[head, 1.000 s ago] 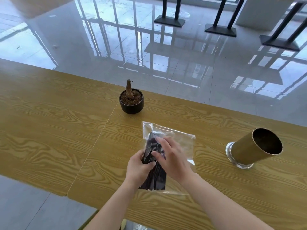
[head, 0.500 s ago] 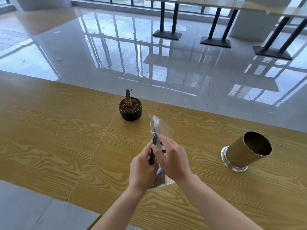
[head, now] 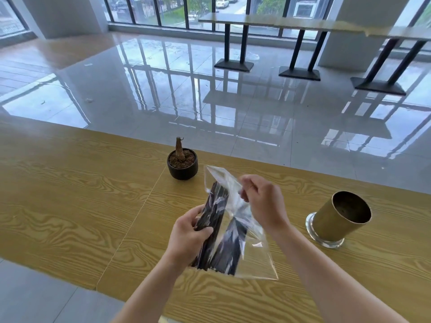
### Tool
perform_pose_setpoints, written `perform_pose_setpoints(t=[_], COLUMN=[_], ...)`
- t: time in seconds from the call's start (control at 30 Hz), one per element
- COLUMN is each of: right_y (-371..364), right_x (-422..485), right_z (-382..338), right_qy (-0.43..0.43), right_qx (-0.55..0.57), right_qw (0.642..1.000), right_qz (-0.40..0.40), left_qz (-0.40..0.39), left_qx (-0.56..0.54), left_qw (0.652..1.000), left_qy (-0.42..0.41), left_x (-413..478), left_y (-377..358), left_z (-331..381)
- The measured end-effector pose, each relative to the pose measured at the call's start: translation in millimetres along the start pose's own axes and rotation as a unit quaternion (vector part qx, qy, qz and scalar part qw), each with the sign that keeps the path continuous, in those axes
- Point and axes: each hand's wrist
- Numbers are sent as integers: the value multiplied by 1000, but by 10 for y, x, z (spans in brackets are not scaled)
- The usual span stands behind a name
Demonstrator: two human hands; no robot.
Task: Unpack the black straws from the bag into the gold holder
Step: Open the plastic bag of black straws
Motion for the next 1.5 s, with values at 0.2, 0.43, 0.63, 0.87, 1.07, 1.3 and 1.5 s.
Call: perform_pose_setpoints(t=[0.2,0.43,0.63,0.87,1.07,1.3,1.5], right_y=[300,91,-78,242,431,665,1029], right_x=[96,-290,-220,71,263,479,739], right_z=[-43,106,81,-25,-145,-174,-172], right_qy=[-75,88,105,-1,-39,-54,-78], right_qx=[264,-154,-153,-8,114,130,138], right_qw=[955,981,982,1000,992,989,987], right_qz=[-108,-77,31,10,-29,-40,-9], left_qz=[-16,-4,-22,13,-25,-7,-33], left_qx=[-118,-200,-210,-140,-108,-12,-27], left_qw=[993,979,977,990,993,1000,999], left_qy=[21,26,27,6,29,0,-9], left_x=[-20,-7,-47,-20,27,57,60], left_y=[92,75,29,162,189,95,139], left_z=[-5,136,189,127,160,94,12])
Point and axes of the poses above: each hand's wrist, its own x-axis towards the middle knuckle, its own y-axis out of the back of the hand, z = x × y, and after that the axes turned 6 degrees about -z, right-handed
